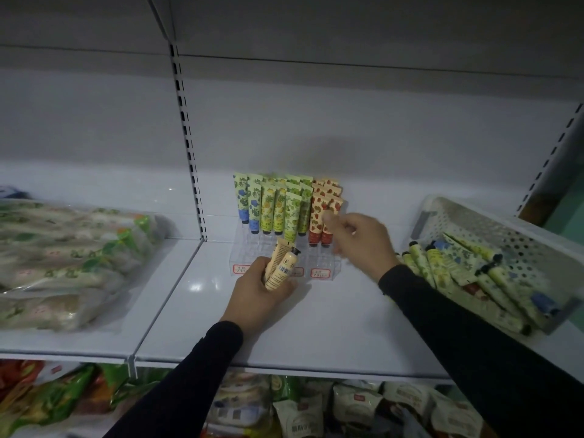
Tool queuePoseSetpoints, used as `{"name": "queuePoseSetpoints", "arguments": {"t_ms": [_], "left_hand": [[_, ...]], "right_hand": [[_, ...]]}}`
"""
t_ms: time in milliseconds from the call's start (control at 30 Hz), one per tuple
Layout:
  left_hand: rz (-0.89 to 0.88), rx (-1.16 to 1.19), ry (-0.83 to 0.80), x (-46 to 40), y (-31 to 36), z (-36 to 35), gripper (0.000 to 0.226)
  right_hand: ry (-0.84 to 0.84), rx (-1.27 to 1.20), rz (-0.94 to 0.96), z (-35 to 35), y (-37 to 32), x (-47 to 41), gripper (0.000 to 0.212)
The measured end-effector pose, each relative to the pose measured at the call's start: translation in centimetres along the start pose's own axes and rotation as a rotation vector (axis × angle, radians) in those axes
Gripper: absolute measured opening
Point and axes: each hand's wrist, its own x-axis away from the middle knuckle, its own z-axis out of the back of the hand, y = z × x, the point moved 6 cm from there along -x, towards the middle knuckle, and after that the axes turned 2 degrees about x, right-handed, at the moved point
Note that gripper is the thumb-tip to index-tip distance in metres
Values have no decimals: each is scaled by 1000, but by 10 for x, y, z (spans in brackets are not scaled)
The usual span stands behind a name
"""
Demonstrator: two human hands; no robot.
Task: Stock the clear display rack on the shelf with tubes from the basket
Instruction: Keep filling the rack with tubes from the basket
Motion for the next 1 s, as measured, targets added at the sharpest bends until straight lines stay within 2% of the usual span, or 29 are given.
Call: {"name": "queuePoseSetpoints", "arguments": {"t_ms": [100, 200, 300, 433, 500, 567, 633, 733, 867, 1000], "left_hand": [[-33, -13, 8, 2, 4, -1, 26], [-37, 39, 1, 5, 7, -2, 27], [-20, 57, 0, 5, 4, -2, 34], [44, 181, 13, 1, -5, 1, 42], [77, 265, 11, 0, -7, 3, 44], [96, 340, 12, 0, -7, 4, 39], [108, 400, 37, -1, -9, 5, 28], [120, 432, 64, -4, -13, 8, 14], [107, 466, 70, -4, -16, 11, 15], [99, 502, 54, -5, -15, 9, 15]], "right_hand": [[-319, 14, -66, -37, -9, 25, 55], [-412, 24, -60, -57, -8, 31, 44], [-429, -162, -147, -59, 0, 29, 36], [-336, -504, -311, -43, 13, 23, 25], [-290, -650, -351, -34, 17, 22, 11], [-273, -747, -372, -29, 19, 23, 3], [-306, -797, -382, -32, 22, 27, 9], [-395, -745, -355, -45, 25, 35, 17], [-467, -583, -331, -56, 27, 38, 26], [-586, -107, -142, -67, 20, 35, 31]]}}
